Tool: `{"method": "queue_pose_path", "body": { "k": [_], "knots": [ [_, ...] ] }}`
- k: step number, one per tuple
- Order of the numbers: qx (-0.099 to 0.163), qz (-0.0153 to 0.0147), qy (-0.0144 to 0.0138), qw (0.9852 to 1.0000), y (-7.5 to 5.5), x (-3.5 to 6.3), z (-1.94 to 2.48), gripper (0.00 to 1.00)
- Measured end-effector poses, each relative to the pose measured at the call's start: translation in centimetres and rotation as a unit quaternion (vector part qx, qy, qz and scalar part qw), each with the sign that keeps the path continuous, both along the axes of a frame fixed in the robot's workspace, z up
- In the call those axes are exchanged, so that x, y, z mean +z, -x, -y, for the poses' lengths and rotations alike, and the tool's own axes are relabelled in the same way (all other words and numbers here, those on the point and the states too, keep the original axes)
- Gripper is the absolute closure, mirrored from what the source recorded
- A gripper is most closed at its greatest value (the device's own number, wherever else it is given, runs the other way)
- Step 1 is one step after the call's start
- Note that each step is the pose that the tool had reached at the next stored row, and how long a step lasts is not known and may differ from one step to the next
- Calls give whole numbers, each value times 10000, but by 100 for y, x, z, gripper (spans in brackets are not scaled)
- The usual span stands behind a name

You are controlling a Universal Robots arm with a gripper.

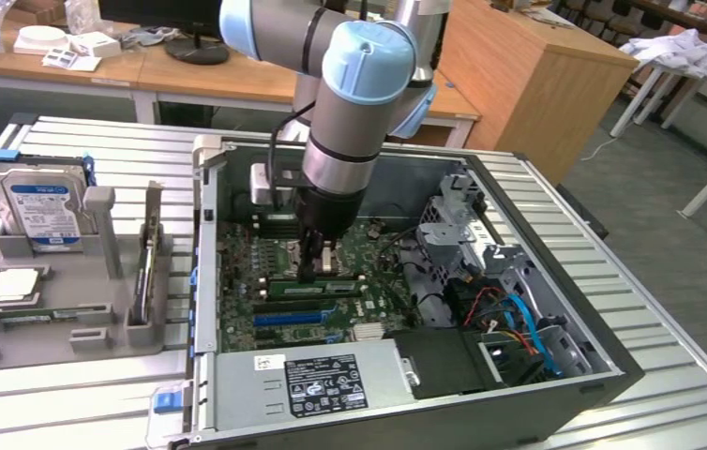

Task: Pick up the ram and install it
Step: 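Press down the ram until it locks into place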

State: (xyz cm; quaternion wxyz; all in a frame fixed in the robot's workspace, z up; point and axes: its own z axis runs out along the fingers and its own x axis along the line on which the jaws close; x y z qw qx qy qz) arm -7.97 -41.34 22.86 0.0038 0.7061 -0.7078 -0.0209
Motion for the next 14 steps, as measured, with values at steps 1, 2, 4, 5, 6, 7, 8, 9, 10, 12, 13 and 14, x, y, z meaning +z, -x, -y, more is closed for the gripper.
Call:
{"method": "queue_pose_path", "body": {
  "k": [1,2,4,5,6,7,8,9,10,12,13,14],
  "knots": [
    [-1,2,-1,10000,3,-1,-1,89],
    [-1,5,-1,10000,6,-1,-1,89],
    [0,9,0,10000,11,0,0,89],
    [1,9,0,10000,12,0,0,89],
    [1,10,0,10000,13,0,0,89],
    [-1,12,0,10000,15,0,0,89],
    [-2,18,0,10000,20,0,0,89],
    [-1,24,0,10000,24,0,0,89],
    [0,30,0,10000,27,0,0,89],
    [-1,39,0,10000,34,0,0,89],
    [0,44,0,10000,38,0,0,89],
    [0,50,0,10000,43,0,0,89]
  ]
}}
